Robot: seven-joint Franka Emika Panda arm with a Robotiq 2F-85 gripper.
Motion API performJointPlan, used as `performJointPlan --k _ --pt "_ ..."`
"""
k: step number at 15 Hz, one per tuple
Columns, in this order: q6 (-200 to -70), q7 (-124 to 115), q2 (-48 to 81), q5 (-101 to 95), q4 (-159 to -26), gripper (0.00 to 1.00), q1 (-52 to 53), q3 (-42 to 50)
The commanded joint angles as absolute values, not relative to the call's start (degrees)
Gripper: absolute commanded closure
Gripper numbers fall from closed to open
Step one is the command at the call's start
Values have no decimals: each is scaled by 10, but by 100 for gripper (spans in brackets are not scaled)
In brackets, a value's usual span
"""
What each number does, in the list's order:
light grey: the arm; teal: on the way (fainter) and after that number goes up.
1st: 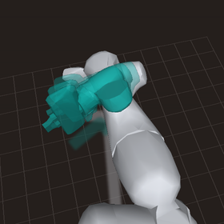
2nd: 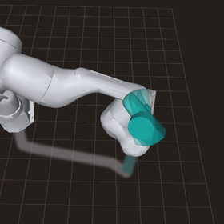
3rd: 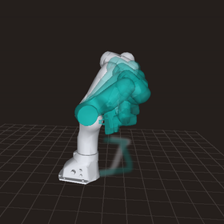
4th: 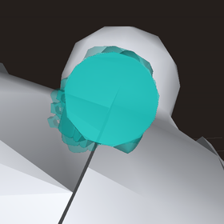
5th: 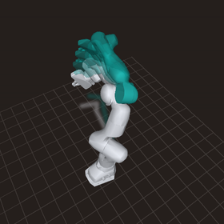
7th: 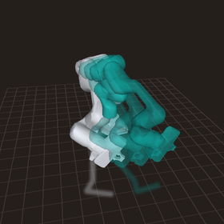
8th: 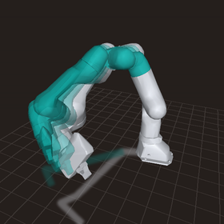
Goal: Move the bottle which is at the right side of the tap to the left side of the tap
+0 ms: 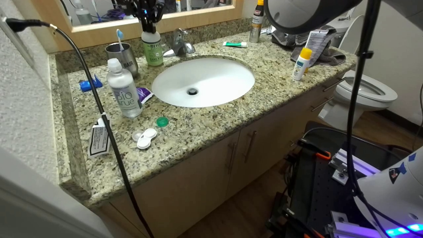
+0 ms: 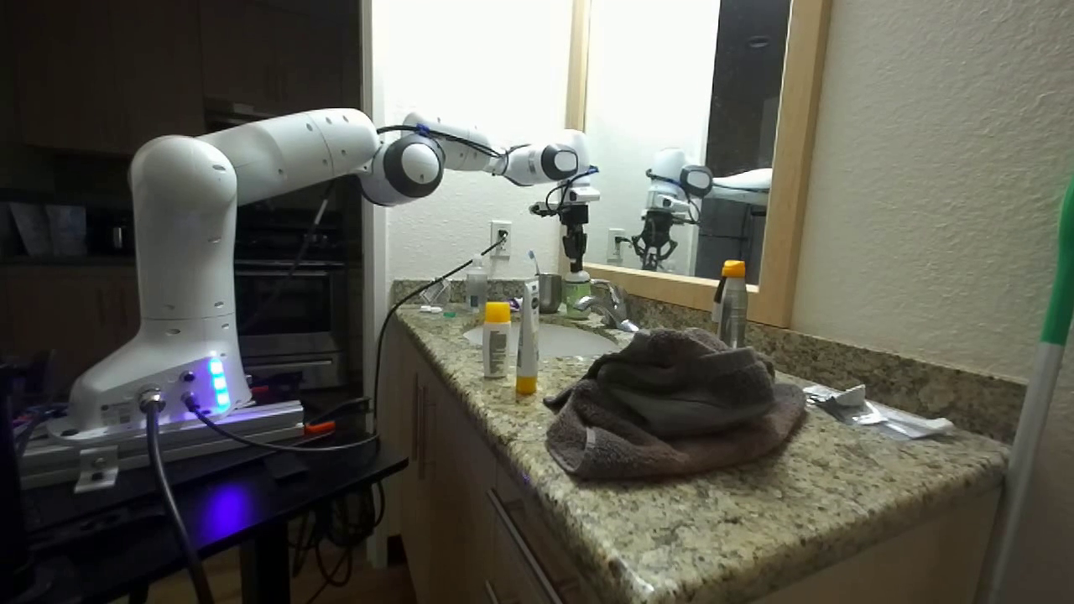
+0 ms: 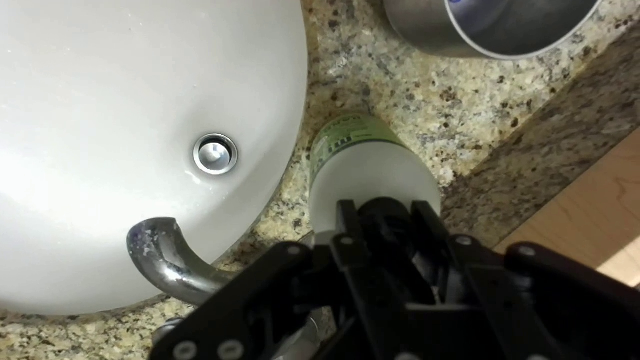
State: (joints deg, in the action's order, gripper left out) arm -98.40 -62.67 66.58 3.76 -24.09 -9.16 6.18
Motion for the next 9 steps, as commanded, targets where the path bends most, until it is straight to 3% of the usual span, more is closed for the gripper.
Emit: performJointPlan --k 1,3,4,9 --pt "-1018 -652 666 34 -253 92 -93 69" --pt "-1003 -667 702 29 -194 92 -98 64" --pt "-1029 -669 670 34 -254 92 -93 70" --pt "-1028 -687 669 32 -258 92 -92 73"
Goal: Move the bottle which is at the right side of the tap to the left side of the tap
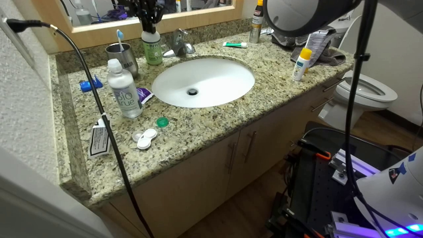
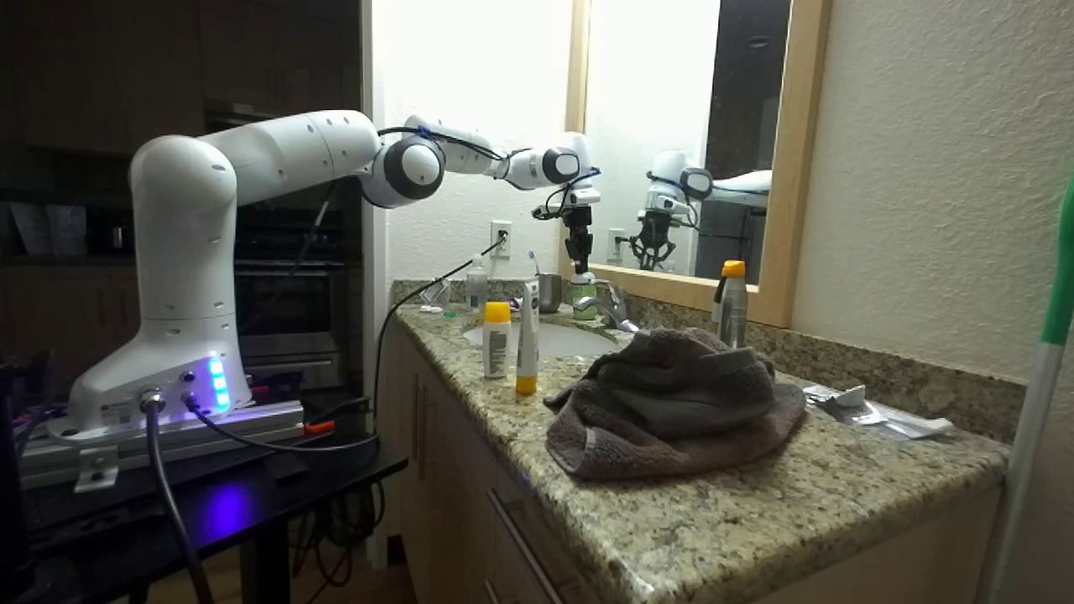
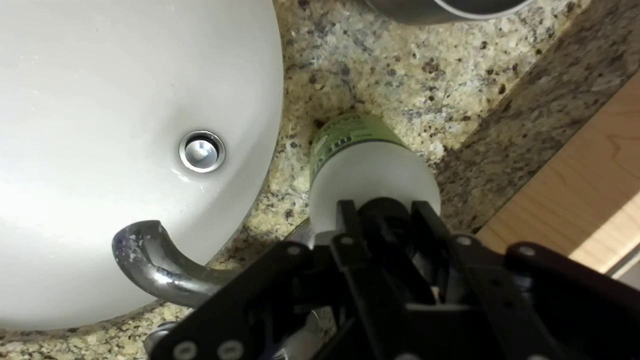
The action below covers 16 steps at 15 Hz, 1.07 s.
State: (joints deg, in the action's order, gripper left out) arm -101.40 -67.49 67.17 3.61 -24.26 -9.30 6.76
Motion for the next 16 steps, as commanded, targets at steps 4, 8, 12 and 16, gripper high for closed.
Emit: performJointPlan --k 4,8,12,16 --pt "-1024 -705 666 36 -260 45 -93 71" --pt "-1029 -723 666 34 -257 24 -92 71" --pt "-1049 -719 667 33 -249 1 -88 70" --pt "-1095 -706 659 39 -233 0 -82 62"
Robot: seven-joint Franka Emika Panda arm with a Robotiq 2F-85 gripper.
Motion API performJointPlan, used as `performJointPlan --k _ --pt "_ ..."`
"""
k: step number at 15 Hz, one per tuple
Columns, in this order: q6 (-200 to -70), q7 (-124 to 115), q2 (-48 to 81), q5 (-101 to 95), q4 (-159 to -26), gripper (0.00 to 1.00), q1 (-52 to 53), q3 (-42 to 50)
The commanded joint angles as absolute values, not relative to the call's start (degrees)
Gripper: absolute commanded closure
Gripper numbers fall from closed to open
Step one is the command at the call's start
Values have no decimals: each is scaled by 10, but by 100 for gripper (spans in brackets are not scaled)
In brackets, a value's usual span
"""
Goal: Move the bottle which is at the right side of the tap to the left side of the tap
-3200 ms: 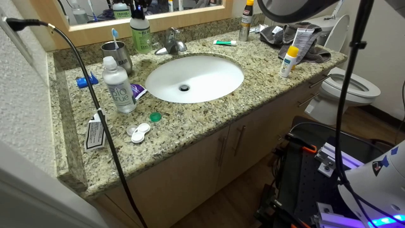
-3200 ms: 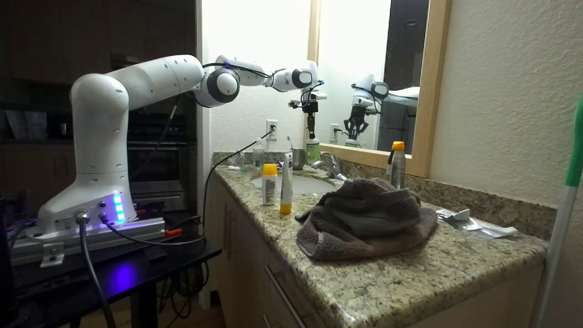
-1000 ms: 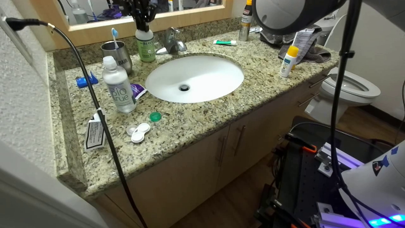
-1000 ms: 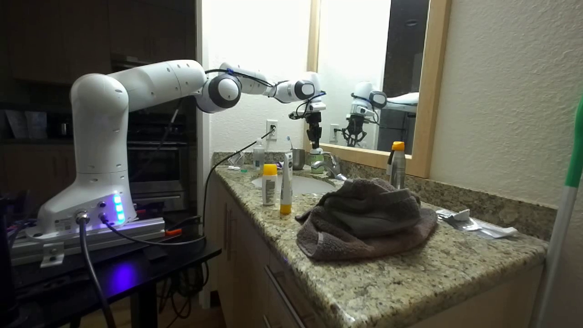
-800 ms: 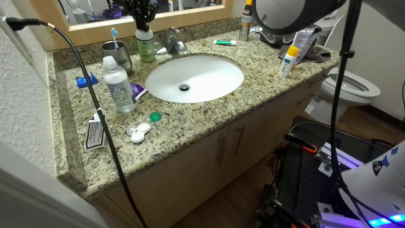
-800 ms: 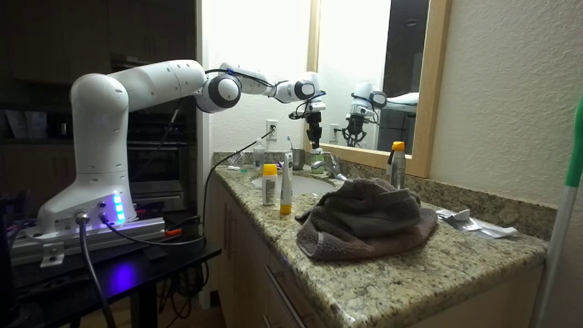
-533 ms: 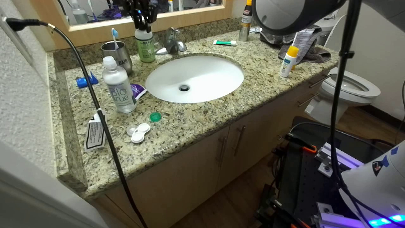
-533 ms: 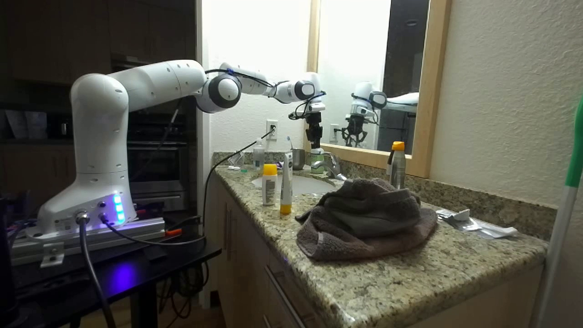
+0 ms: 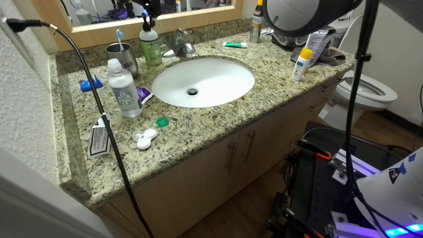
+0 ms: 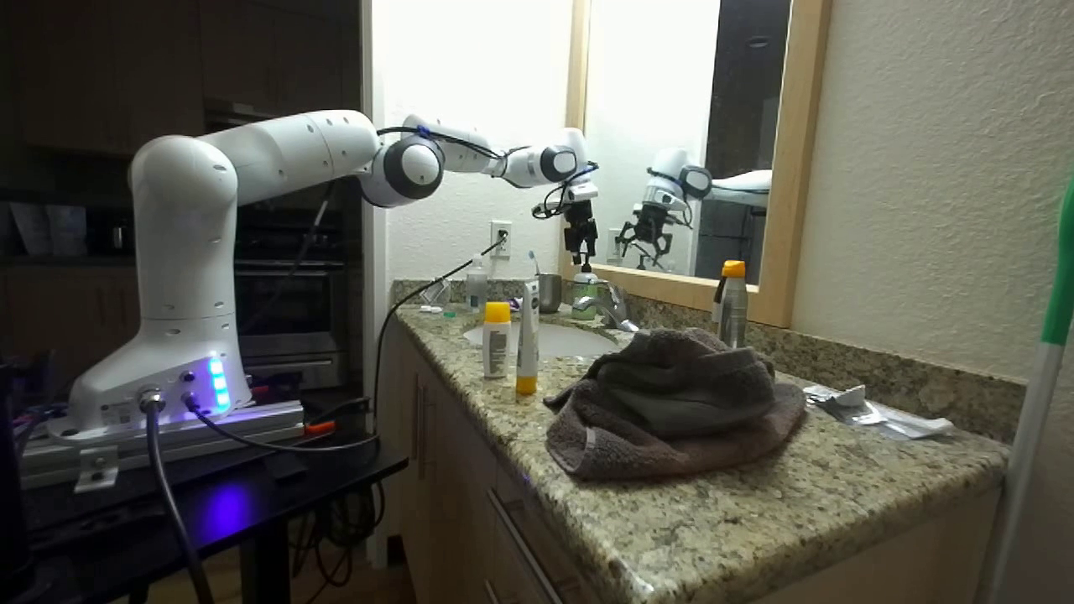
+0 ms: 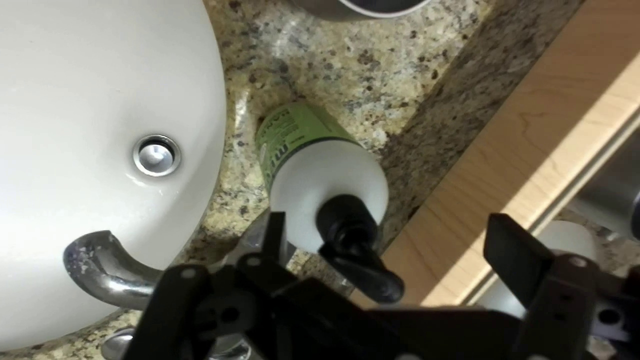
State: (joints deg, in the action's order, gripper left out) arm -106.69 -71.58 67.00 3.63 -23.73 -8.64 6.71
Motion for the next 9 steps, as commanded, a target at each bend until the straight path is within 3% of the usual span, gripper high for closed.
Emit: performJointPlan --k 1,7,9 --pt "-1101 -705 652 36 -228 0 -79 64" --pt "-1004 -615 607 56 -212 0 -83 29" --pt "-1024 -641 615 46 -208 0 -75 42"
